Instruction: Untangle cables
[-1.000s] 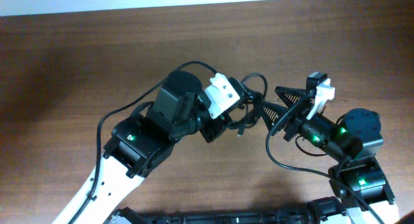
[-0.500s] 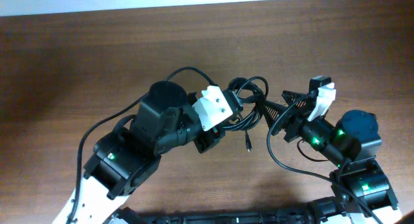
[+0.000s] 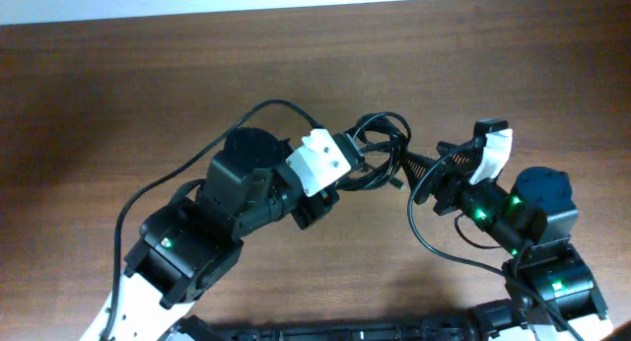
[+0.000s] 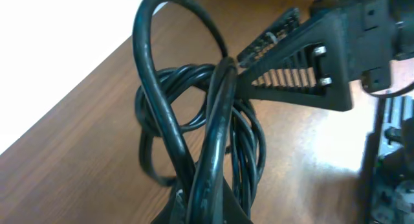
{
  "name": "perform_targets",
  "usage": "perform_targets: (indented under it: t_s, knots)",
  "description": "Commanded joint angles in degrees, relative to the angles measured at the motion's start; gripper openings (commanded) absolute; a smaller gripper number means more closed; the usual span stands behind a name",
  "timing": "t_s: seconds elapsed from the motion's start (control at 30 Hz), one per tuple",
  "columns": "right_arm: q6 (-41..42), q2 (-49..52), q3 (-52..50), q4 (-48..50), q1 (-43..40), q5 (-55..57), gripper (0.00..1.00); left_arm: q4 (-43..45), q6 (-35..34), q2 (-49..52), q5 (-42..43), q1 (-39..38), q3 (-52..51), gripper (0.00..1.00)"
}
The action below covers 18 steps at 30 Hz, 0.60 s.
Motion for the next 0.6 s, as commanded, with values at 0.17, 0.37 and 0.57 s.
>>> perform_targets:
  t_s: [0.17, 0.37, 0.57]
  knots:
    - [-0.22, 0.66, -0.66, -3.02, -1.29, 14.01, 0.84, 0.96, 0.85, -4.07, -11.34, 0.55, 1.09, 0.00]
    - [-0.35, 0.63, -0.66, -2.21, -1.27, 11.21, 0.84, 0.92, -0.70, -4.02, -13.60, 0.55, 1.09, 0.00]
    - [-13.31, 0.66, -0.66, 8.59, -1.27, -18.64, 0.84, 1.03, -1.75, -2.29, -1.92, 0.48, 1.09, 0.00]
